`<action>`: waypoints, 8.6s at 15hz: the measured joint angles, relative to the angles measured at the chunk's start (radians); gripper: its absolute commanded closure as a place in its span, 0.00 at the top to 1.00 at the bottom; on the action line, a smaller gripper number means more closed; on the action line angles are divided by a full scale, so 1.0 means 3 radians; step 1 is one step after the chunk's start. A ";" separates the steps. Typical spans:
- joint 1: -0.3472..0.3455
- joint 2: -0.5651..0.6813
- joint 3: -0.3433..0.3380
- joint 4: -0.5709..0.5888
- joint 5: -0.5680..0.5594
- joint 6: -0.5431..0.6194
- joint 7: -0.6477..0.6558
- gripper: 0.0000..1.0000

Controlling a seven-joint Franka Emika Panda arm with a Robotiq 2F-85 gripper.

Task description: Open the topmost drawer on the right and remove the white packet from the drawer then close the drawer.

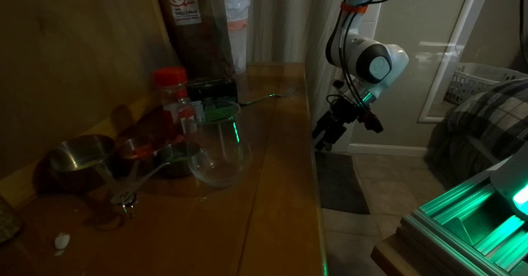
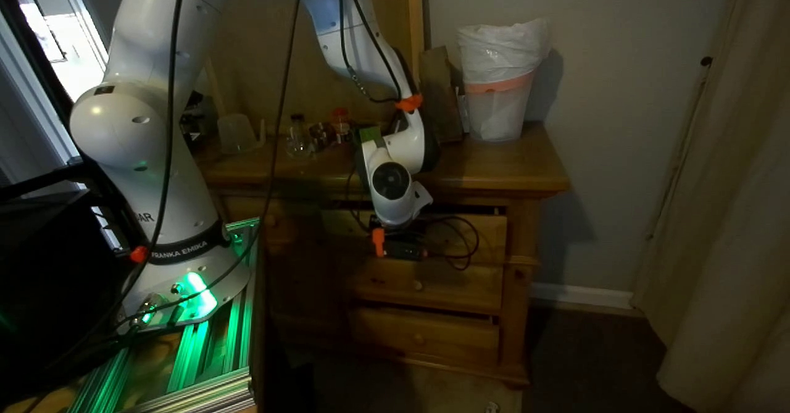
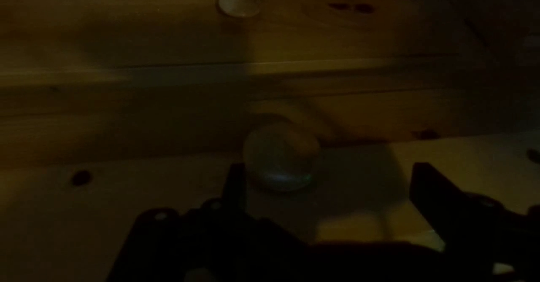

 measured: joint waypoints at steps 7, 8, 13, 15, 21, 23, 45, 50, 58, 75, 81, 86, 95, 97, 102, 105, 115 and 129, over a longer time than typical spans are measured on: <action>-0.0033 0.0077 -0.0045 0.0068 0.0196 -0.0106 -0.0115 0.85; -0.0037 0.0086 -0.0045 0.0073 0.0198 -0.0119 -0.0115 0.97; -0.0036 0.0153 -0.0045 0.0086 0.0200 -0.0190 -0.0115 0.75; -0.0035 0.0187 -0.0043 0.0092 0.0200 -0.0213 -0.0115 0.65; -0.0044 0.0240 -0.0083 0.0184 0.0216 -0.0217 -0.0115 0.25; -0.0047 0.0244 -0.0088 0.0193 0.0227 -0.0221 -0.0115 0.24; 0.0078 0.0072 -0.0444 -0.0147 0.0130 -0.0038 -0.0143 0.24; 0.0177 0.0046 -0.0578 -0.0209 0.0068 -0.0014 -0.0143 0.24; 0.0237 -0.0033 -0.0967 -0.0445 -0.0246 -0.0008 -0.0144 0.24; 0.0562 -0.1388 -0.1083 -0.1200 -0.0914 0.1227 0.0512 1.00; 0.1027 -0.1543 -0.0737 -0.1261 -0.1184 0.1266 0.1270 1.00; 0.1195 -0.1476 -0.0566 -0.1193 -0.1241 0.1217 0.1576 1.00; 0.1233 -0.0707 -0.0431 -0.0729 -0.1243 0.0985 0.1664 1.00; 0.1220 -0.0509 -0.0431 -0.0611 -0.1244 0.0917 0.1649 1.00; 0.1199 -0.0126 -0.0431 -0.0373 -0.1244 0.0785 0.1536 0.86; 0.1194 0.0013 -0.0432 -0.0287 -0.1244 0.0705 0.1523 0.59; 0.1198 0.0206 -0.0430 -0.0124 -0.1244 0.0663 0.1460 0.66; 0.1194 0.0257 -0.0435 -0.0079 -0.1244 0.0662 0.1394 0.00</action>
